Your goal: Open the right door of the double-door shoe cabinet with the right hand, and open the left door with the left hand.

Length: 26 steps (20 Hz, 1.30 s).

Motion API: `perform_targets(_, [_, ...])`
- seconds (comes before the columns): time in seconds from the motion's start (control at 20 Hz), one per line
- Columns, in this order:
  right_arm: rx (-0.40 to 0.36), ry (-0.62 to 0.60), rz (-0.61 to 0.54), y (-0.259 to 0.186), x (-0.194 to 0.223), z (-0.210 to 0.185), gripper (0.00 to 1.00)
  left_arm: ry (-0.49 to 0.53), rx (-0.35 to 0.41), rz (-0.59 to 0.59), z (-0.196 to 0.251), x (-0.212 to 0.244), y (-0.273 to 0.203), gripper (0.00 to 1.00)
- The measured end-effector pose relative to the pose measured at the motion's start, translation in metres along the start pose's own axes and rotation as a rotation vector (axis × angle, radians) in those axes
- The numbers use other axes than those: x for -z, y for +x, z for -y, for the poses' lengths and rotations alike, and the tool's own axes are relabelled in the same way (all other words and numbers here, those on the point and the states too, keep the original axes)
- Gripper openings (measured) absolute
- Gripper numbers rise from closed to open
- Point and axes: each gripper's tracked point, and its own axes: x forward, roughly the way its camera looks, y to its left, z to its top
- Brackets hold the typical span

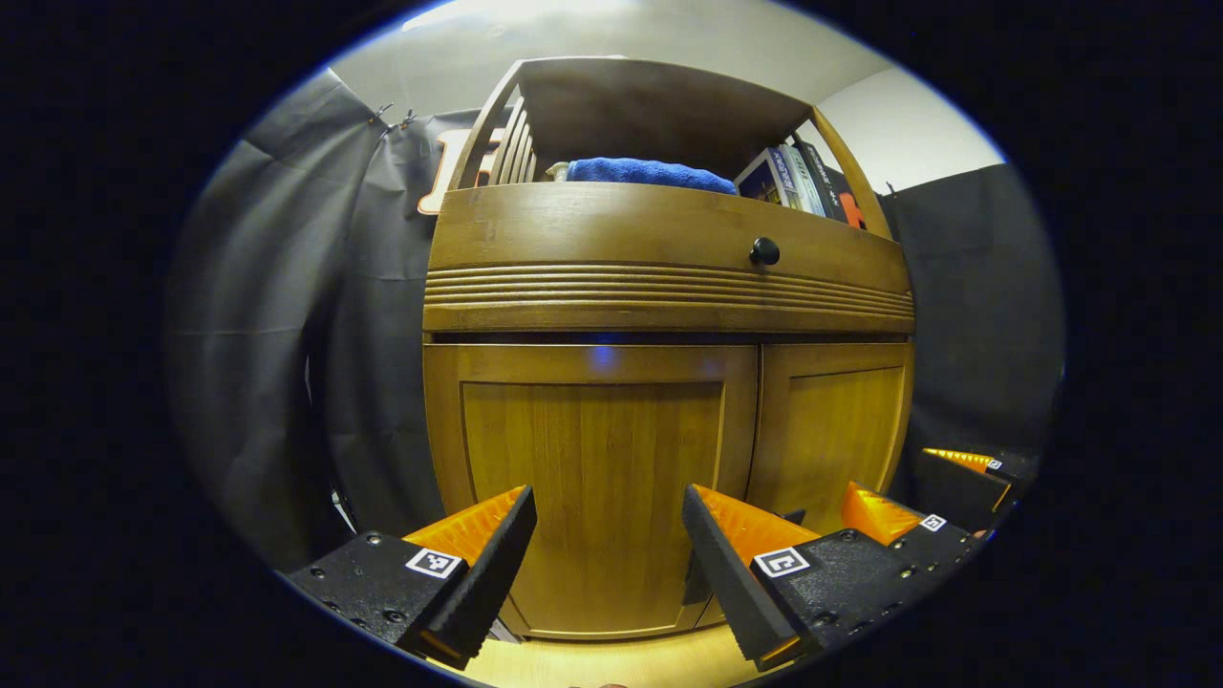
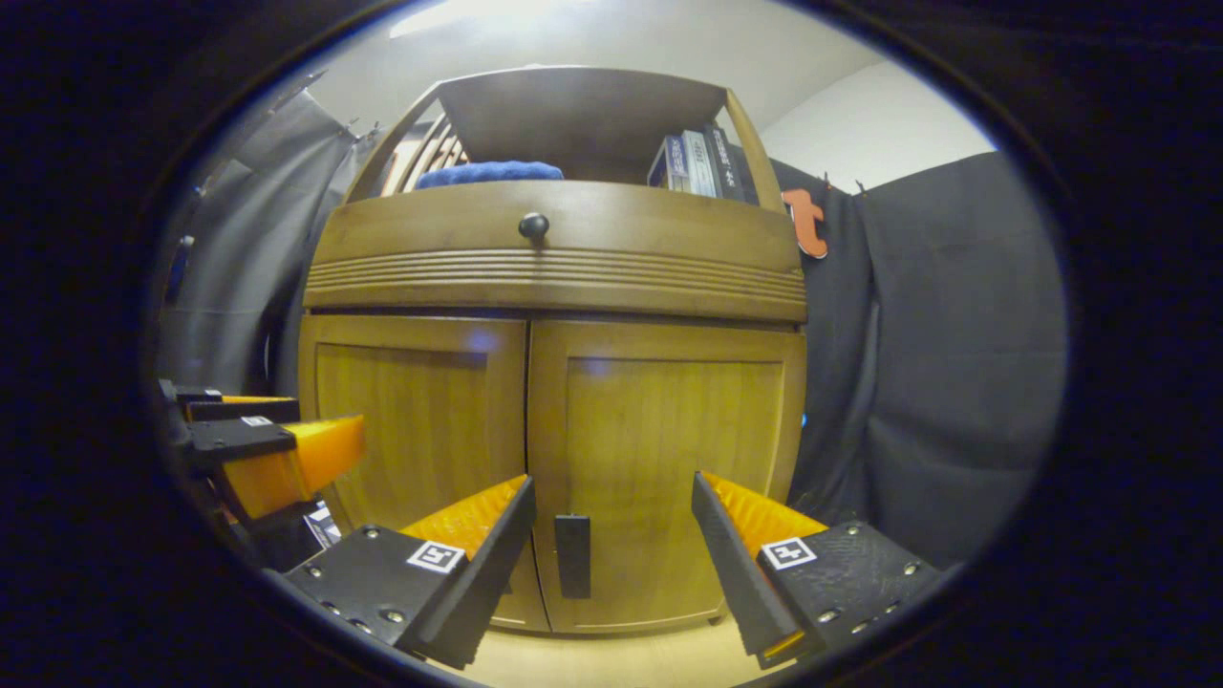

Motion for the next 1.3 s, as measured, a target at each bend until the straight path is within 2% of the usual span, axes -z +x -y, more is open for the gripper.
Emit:
perform_targets(0.15, [-0.009, 0.000, -0.056, 0.022, 0.024, -0.004, 0.93, 0.003, -0.045, -0.007, -0.017, 0.004, -0.004, 0.92])
perform_targets(0.35, [-0.077, -0.009, -0.135, 0.050, 0.064, -0.032, 0.72, 0.026, -0.111, -0.022, -0.045, 0.012, -0.008, 0.92])
perform_targets(0.4, [-0.070, -0.015, -0.159, 0.057, 0.076, -0.032, 0.73, 0.030, -0.127, -0.025, -0.051, 0.013, -0.008, 0.92])
perform_targets(0.5, [-0.093, -0.001, -0.204, 0.059, 0.095, -0.041, 0.57, 0.039, -0.153, -0.030, -0.062, 0.014, -0.008, 0.92])
perform_targets(0.6, [-0.086, 0.017, -0.231, 0.070, 0.106, -0.042, 0.53, 0.046, -0.166, -0.032, -0.069, 0.016, -0.007, 0.95])
perform_targets(0.65, [-0.079, 0.023, -0.236, 0.070, 0.102, -0.040, 0.34, 0.047, -0.168, -0.032, -0.071, 0.016, -0.007, 0.95])
perform_targets(0.85, [-0.078, 0.031, -0.263, 0.063, 0.103, -0.038, 0.26, 0.031, -0.156, -0.043, -0.066, 0.021, -0.004, 0.92])
perform_targets(0.9, [-0.082, 0.028, -0.259, 0.056, 0.103, -0.037, 0.17, 0.026, -0.151, -0.045, -0.064, 0.021, -0.003, 0.95])
perform_targets(1.1, [-0.112, 0.035, -0.246, 0.025, 0.103, -0.023, 0.17, 0.020, -0.113, -0.046, -0.046, 0.025, -0.003, 0.92])
perform_targets(1.3, [-0.109, 0.024, -0.240, -0.014, 0.099, 0.003, 0.17, 0.023, -0.065, -0.050, -0.021, 0.029, -0.001, 0.95])
